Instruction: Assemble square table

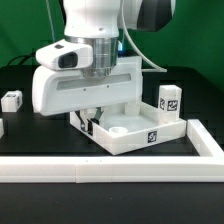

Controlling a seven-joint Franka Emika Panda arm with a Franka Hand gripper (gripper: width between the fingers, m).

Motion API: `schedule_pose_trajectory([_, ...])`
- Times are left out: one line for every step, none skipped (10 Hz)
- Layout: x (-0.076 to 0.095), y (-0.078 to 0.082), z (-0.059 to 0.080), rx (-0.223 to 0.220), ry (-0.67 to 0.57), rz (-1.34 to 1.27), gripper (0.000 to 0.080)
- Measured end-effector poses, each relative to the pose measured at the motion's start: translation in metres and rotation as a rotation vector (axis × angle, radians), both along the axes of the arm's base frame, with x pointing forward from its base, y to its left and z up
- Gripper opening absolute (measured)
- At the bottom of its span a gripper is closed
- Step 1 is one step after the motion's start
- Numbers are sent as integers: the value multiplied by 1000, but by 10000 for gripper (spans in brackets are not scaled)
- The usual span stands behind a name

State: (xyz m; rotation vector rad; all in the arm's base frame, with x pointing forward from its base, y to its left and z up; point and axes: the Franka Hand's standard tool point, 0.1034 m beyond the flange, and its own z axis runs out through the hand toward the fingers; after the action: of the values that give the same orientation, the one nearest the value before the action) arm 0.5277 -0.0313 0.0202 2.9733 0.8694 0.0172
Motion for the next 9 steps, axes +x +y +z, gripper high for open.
schedule_pose_trajectory([4, 4, 1, -7, 7, 73, 58])
schedule_pose_trajectory([11, 10, 2, -12, 10, 134, 58])
schedule_pose_trajectory([20, 14, 1, -21, 13, 283, 58])
schedule_pose_trajectory([21, 12, 1, -22, 11, 297, 58])
schedule_pose_trajectory([20, 10, 1, -30, 17, 376, 58])
schedule_pose_trajectory([20, 8, 1, -38, 22, 445, 58])
schedule_pose_trajectory([20, 7, 1, -42, 26, 494, 58])
schedule_pose_trajectory([20, 5, 1, -47, 30, 534, 58])
schedule_pose_trajectory([21, 5, 2, -56, 37, 608, 58])
